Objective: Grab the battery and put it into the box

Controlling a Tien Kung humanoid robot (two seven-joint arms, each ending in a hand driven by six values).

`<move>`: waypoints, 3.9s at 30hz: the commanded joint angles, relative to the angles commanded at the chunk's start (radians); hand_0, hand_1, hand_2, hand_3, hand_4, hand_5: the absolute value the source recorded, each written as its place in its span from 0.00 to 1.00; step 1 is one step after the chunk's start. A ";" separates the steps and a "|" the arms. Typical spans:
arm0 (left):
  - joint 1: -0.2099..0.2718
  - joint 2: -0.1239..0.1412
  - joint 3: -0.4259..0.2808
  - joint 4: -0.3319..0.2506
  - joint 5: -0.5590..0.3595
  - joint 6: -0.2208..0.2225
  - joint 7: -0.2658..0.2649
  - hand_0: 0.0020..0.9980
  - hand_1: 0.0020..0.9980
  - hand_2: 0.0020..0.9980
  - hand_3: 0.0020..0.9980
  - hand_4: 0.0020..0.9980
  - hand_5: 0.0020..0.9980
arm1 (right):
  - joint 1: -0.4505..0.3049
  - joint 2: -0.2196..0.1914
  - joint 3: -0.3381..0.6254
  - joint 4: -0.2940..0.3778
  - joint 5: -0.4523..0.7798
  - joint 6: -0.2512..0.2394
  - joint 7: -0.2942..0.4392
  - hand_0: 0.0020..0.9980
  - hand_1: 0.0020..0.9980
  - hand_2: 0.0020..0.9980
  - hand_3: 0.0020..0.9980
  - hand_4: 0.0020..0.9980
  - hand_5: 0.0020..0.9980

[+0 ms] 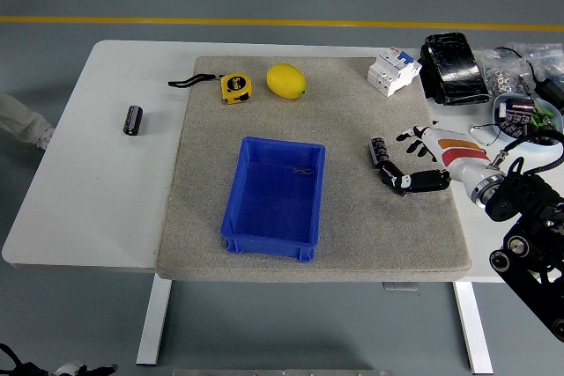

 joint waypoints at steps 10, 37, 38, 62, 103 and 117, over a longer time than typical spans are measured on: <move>0.000 0.003 -0.017 0.001 0.016 0.003 0.000 0.59 0.54 0.64 0.70 0.71 0.72 | 0.034 0.021 -0.031 -0.050 -0.026 0.048 -0.077 0.37 0.51 0.58 0.74 1.00 0.64; -0.006 0.008 -0.035 -0.001 0.051 0.000 0.005 0.58 0.53 0.63 0.69 0.71 0.71 | 0.096 0.038 -0.162 -0.154 0.019 -0.052 -0.107 0.29 0.41 0.43 0.55 1.00 0.58; -0.005 0.008 -0.035 -0.001 0.051 -0.001 0.005 0.58 0.53 0.63 0.69 0.71 0.71 | 0.098 0.038 -0.167 -0.158 0.021 -0.057 -0.106 0.29 0.41 0.43 0.55 1.00 0.58; -0.014 0.005 -0.029 -0.002 0.052 -0.003 0.003 0.59 0.54 0.63 0.69 0.71 0.71 | 0.149 0.059 -0.241 -0.280 0.049 -0.212 -0.040 0.21 0.33 0.35 0.43 0.92 0.42; -0.017 0.004 -0.024 0.000 0.041 -0.001 0.001 0.59 0.54 0.63 0.69 0.71 0.71 | 0.151 0.063 -0.221 -0.289 0.066 -0.211 0.003 0.44 0.40 0.41 0.45 0.75 0.00; -0.010 0.009 -0.039 -0.002 0.063 -0.005 0.007 0.59 0.54 0.63 0.69 0.71 0.71 | 0.174 0.036 -0.236 -0.213 0.033 -0.174 -0.004 0.45 0.41 0.42 0.45 0.75 0.00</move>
